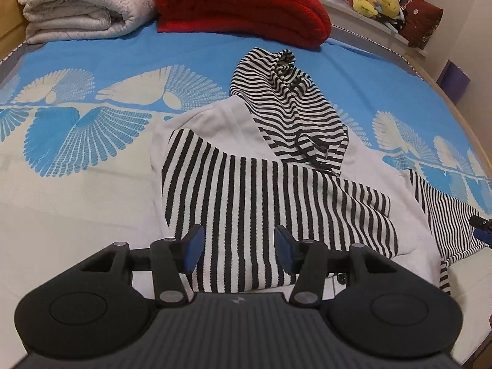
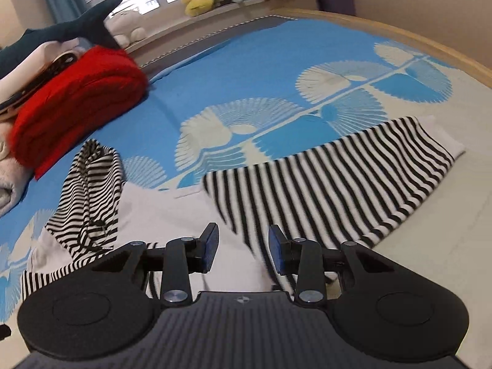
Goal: Fold small clothes
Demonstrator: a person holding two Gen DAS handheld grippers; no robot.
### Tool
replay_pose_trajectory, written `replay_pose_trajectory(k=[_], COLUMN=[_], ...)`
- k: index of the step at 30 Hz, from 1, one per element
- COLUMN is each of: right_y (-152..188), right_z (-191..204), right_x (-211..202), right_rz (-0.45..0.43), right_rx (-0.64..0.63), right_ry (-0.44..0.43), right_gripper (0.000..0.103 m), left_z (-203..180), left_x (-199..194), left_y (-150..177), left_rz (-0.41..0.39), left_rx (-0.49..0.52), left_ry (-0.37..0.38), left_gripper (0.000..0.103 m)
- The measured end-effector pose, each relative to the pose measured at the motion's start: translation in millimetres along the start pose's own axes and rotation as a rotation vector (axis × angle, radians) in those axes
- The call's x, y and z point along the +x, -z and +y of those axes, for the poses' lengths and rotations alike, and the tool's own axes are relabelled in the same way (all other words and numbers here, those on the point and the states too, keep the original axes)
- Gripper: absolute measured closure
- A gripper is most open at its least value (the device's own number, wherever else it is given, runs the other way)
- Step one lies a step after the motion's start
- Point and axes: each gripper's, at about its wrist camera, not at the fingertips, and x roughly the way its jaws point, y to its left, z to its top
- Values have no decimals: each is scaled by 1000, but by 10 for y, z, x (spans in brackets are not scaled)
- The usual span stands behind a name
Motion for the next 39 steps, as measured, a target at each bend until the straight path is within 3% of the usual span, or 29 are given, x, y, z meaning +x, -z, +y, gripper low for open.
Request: replay_pose_trajectory(k=[5,11,15,20,30,39], right_y=[-128,-339,-363,-295,-295,-317], right_z=[-302,-1106,-1689,-2275,-2499,-2445], right_x=[-127,-235,-154,107,552,689], right_rz=[-67,-151,-150,-104,-90,-129], right_rx=[45,237,382,532,624,599], right_ry=[26,108,172,166,103,163], right_gripper=[66,72,71,69,69,71], left_z=[-25,1,24,11,-43,-48], left_x=[-49,-32,-38,-5,93,112], left_y=[7,5,-24,-27,2,-7], left_rz=[-5,5,0,7,27,32], left_rx=[25,27,18,19,32,30], left_ry=[10,8,7,3,1,6], left_gripper=[48,48,48,48,48,48])
